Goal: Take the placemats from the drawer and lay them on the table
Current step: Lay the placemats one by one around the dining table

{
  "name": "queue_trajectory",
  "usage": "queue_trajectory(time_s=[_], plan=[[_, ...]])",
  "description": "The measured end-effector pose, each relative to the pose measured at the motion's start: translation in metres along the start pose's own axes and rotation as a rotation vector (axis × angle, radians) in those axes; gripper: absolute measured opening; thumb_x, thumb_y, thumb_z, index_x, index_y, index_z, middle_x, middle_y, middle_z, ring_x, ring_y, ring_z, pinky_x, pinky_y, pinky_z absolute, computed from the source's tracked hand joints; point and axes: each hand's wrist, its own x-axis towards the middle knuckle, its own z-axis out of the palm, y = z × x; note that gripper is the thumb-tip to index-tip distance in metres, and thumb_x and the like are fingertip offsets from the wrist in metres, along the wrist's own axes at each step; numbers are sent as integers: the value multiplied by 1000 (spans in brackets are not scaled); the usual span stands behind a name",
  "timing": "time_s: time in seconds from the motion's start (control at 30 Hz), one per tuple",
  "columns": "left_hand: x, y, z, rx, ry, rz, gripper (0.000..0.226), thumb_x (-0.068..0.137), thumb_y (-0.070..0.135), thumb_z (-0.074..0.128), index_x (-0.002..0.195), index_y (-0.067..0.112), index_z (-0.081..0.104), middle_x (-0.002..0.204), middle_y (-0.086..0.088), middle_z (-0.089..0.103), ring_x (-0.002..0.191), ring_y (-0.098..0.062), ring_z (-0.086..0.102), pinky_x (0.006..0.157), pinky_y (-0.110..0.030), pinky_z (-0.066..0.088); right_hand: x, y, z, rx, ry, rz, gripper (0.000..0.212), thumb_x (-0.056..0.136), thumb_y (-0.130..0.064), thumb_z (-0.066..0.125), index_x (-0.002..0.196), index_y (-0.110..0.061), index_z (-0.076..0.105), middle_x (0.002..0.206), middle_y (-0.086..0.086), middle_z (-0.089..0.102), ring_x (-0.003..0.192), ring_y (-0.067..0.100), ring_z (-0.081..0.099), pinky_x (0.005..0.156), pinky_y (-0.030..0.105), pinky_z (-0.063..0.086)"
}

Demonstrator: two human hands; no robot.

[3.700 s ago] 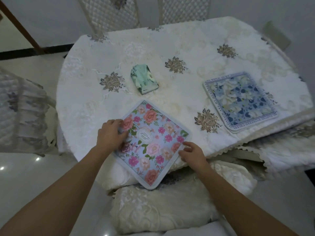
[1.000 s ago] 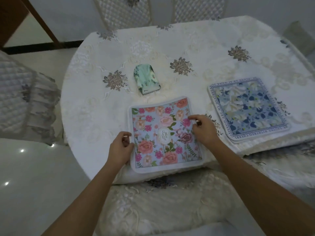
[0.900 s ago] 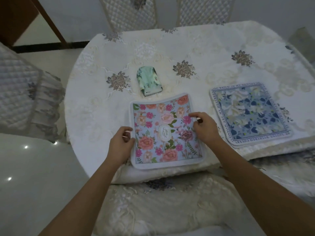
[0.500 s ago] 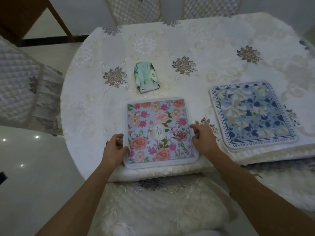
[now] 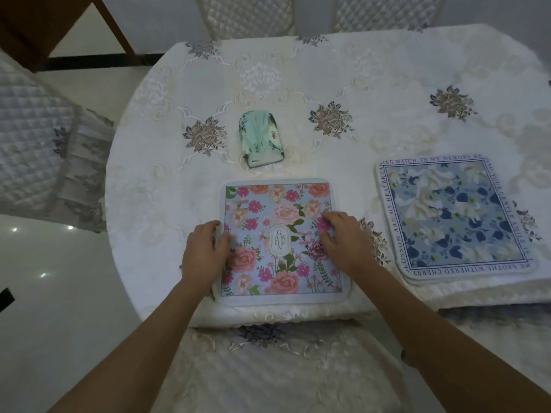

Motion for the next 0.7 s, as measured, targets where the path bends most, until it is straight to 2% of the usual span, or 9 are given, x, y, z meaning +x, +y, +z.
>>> queue_trajectory(time_s=[0.13,0.27,0.37,0.5,0.7], plan=[[20,19,11,130,-1,199,46,98,45,44,131,16,58,137,-5,57,124,-25,49,103,-43,41,24,-25,11,-6,-52,-93,46,97,-27,50,141,-15,47,143,3,48,132,21,38,113,42,33],[45,41,25,250,-106,392,50,100,43,39,138,16,54,144,-6,51,131,-24,45,107,-40,37,57,-43,31,-85,-27,-241,47,94,-32,48,138,-14,53,139,3,54,128,23,45,108,43,38],[64,51,33,299,-135,511,55,100,45,35,141,13,51,146,-8,50,132,-26,45,107,-40,36,80,-48,44,-142,-22,-273,50,95,-34,46,141,-16,49,143,3,51,131,24,43,109,43,37],[77,46,38,368,-159,517,59,100,48,32,148,15,44,155,-10,40,141,-29,37,115,-43,30,92,-38,51,-235,-48,-250,53,93,-36,45,143,-19,47,150,6,45,138,27,36,114,49,28],[72,18,27,450,-82,446,56,100,44,37,145,12,48,155,-15,40,140,-33,37,113,-45,30,68,-7,37,-268,95,-138,49,93,-28,55,140,-16,50,150,6,44,141,27,33,114,51,29]])
